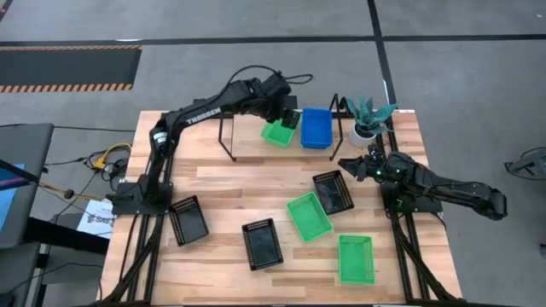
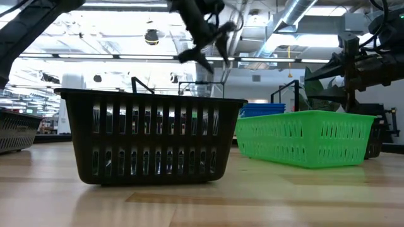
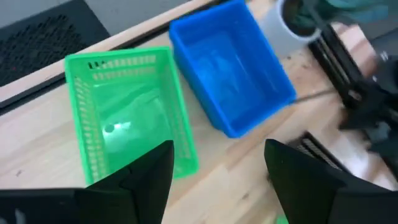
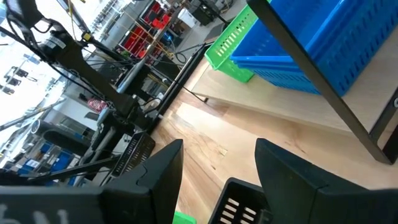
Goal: Stack baskets on shelf by color
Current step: Put the top green bin on the shelf
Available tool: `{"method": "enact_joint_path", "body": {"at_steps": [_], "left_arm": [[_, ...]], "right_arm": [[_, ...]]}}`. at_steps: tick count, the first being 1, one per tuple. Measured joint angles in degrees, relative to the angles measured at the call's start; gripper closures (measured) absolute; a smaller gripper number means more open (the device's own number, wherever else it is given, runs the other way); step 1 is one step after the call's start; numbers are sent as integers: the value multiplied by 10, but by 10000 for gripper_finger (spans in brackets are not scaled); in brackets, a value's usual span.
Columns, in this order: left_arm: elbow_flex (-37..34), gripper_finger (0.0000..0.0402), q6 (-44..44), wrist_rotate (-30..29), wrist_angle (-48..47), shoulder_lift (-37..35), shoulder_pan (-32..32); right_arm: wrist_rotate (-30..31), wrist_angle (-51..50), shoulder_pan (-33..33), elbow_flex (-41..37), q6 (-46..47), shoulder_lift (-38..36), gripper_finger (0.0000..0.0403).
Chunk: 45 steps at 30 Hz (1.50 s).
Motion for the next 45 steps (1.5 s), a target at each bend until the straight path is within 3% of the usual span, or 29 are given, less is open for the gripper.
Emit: {"method": "enact_joint_path", "body": {"at_steps": [4, 9, 11, 16, 27, 36, 45], "left_arm": [[12, 164, 4, -77, -73, -2, -40], [-12, 164, 26, -121, -154, 1, -67], [-36, 164, 70, -112, -136, 5, -69], [-104, 164, 222, -22, 0, 5, -49], [-197, 164, 368, -1, 64, 5, -9], [-230, 164, 342, -4, 116, 4, -8], [-237, 164, 285, 53, 189, 4, -8]], "right_arm": [[0, 0, 0, 0, -4, 0, 179], [-3, -1, 0, 0, -11, 0, 179], [-8, -2, 0, 0, -16, 0, 179], [-10, -2, 0, 0, -30, 0, 179], [-14, -3, 0, 0, -31, 0, 179], [-14, -3, 0, 0, -31, 0, 179], [-15, -3, 0, 0, -32, 0, 179]]}}
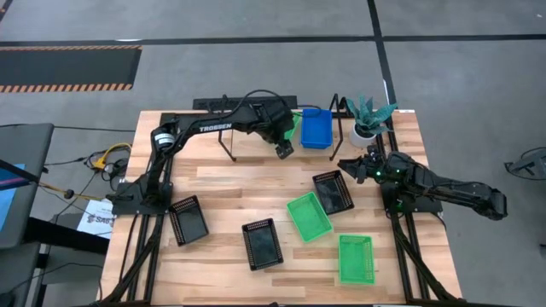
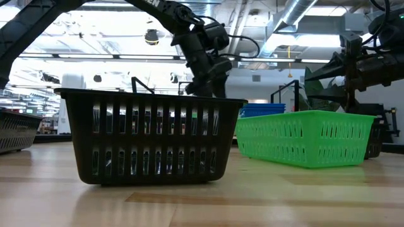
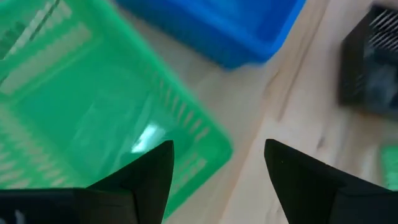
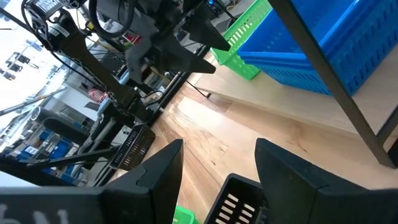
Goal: Stack baskets on shelf by color
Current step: Put the top green bin on the shelf
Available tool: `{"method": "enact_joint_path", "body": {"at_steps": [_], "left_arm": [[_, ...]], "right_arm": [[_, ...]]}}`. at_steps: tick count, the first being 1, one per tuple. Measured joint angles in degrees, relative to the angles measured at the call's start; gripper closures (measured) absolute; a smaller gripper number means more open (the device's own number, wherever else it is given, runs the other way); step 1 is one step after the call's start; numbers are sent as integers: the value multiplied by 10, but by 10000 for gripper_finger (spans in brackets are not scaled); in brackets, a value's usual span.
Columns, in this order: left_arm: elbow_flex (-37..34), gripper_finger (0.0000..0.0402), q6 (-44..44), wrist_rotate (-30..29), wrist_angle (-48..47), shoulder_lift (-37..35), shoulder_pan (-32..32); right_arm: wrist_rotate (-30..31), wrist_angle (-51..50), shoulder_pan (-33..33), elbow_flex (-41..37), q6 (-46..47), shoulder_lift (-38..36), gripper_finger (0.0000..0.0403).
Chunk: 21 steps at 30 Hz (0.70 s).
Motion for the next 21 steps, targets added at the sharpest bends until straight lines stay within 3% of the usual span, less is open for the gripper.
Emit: {"method": "enact_joint_path", "body": {"at_steps": [8, 16, 21], "left_arm": [[8, 164, -76, 3, 73, 0, 0], [121, 164, -115, -160, -112, -13, 25], [115, 164, -182, -152, -183, -12, 76]], "right_arm": [[0, 0, 0, 0, 1, 0, 179], [0, 0, 0, 0, 2, 0, 179], [0, 0, 0, 0, 3, 1, 179]]}}
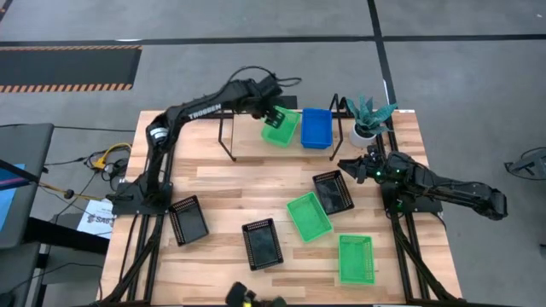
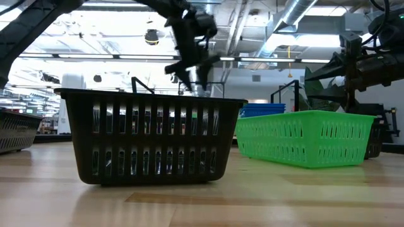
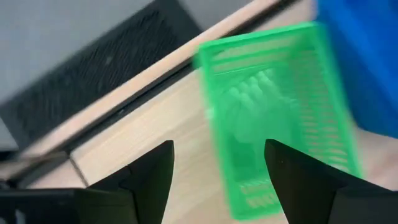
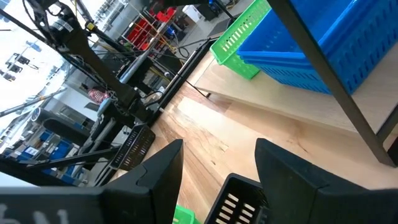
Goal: Stack baskets on shelf by color
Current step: Put the top green bin on the shelf
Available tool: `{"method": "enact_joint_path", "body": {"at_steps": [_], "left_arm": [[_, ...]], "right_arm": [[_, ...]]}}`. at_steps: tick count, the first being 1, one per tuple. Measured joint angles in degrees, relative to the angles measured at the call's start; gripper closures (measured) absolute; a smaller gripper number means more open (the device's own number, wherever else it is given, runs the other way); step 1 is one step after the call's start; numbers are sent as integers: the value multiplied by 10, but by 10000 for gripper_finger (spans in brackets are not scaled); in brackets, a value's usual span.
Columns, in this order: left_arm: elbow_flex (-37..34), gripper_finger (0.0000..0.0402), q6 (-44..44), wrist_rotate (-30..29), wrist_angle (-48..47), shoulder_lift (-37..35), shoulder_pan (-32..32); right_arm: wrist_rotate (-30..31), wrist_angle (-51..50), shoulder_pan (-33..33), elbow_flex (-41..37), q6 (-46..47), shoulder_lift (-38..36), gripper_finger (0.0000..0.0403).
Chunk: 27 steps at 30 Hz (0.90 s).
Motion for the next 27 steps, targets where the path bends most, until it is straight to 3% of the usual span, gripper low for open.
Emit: {"method": "enact_joint_path", "body": {"at_steps": [9, 27], "left_arm": [[-116, 164, -43, 67, 95, 2, 30], [-136, 164, -117, 148, 121, 2, -40]], "right_arm": [[0, 0, 0, 0, 0, 3, 179], [0, 0, 0, 0, -6, 3, 179]]}}
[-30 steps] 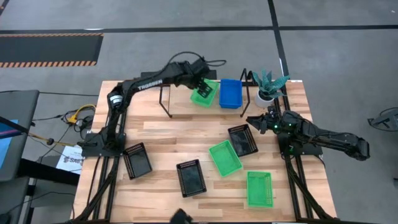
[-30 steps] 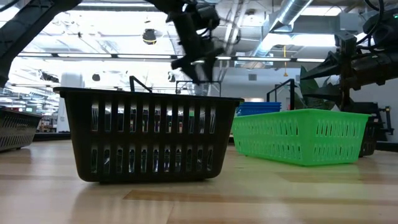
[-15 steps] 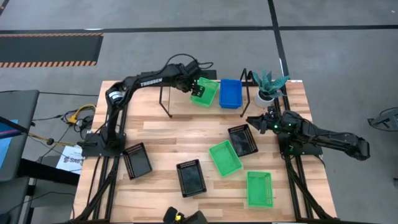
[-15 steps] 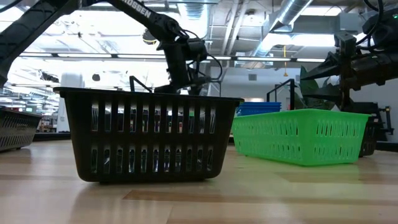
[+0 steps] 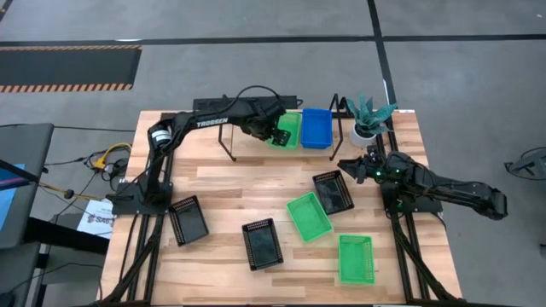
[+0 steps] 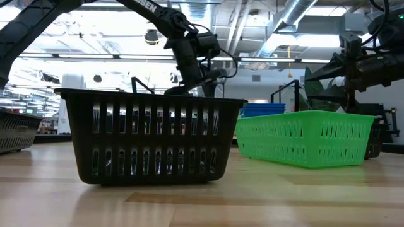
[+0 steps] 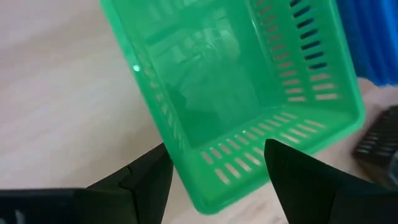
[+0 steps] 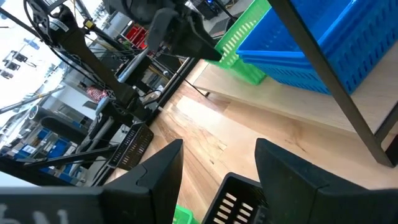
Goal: Stack baskets on shelf by color
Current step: Put the top green bin on the shelf
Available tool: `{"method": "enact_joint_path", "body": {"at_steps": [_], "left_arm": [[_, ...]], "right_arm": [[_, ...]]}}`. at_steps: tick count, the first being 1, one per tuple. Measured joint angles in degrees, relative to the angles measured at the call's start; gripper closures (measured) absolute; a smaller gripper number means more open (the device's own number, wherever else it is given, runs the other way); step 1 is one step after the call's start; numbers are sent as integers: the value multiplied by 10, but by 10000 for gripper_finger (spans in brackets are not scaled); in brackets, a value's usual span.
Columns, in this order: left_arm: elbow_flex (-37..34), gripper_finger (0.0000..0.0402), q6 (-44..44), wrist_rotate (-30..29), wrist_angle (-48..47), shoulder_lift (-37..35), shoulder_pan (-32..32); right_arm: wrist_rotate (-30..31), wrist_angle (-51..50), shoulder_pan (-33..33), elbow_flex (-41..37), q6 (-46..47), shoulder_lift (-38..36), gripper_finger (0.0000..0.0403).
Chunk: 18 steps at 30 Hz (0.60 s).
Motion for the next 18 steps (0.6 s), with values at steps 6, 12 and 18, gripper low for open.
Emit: {"method": "enact_joint_path", "body": {"at_steps": [6, 12, 18], "left_arm": [[0, 164, -19, 20, -3, 0, -8], [23, 164, -27, 34, -2, 0, -8], [56, 164, -27, 36, -2, 0, -8]], "right_arm": [[0, 0, 0, 0, 0, 0, 179], [0, 0, 0, 0, 0, 0, 179], [0, 0, 0, 0, 0, 0, 179]]}}
